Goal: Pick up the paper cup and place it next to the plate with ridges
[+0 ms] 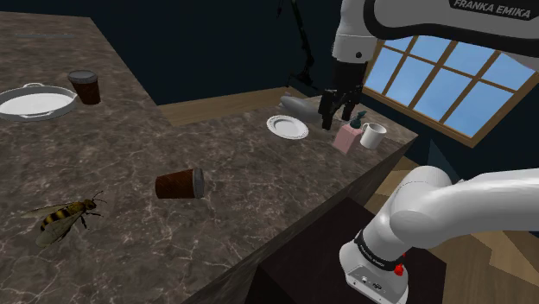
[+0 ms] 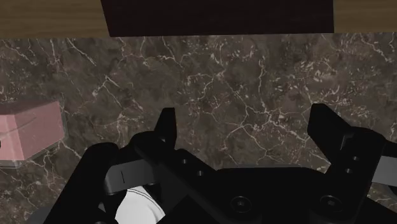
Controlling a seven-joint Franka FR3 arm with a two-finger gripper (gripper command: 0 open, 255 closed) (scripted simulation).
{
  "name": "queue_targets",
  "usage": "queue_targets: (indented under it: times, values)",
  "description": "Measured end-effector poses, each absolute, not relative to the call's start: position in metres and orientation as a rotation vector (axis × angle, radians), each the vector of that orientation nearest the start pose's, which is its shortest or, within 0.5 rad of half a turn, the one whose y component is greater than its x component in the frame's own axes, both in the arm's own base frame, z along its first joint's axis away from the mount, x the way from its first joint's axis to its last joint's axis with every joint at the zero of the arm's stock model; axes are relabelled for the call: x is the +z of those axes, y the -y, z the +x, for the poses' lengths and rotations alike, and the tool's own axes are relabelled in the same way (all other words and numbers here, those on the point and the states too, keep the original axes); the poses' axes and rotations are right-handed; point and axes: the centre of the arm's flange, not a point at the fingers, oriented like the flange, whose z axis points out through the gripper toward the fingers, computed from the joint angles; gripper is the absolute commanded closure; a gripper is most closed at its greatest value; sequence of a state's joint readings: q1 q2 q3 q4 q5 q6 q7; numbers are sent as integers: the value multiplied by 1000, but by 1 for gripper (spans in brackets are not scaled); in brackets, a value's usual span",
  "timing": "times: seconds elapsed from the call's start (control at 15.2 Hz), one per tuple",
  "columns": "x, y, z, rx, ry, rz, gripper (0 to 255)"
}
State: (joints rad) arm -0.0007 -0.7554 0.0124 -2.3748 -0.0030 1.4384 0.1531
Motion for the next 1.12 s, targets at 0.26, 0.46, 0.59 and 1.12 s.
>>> queue_targets:
  times: [0.26, 0.46, 0.59, 1.12]
  values:
    - [554, -19, 320, 290, -168, -3158, 0]
    - [539, -45, 349, 295, -82, -3172, 0]
    - [531, -62, 369, 298, -23, -3181, 0]
    - [492, -132, 442, 312, 220, -3203, 0]
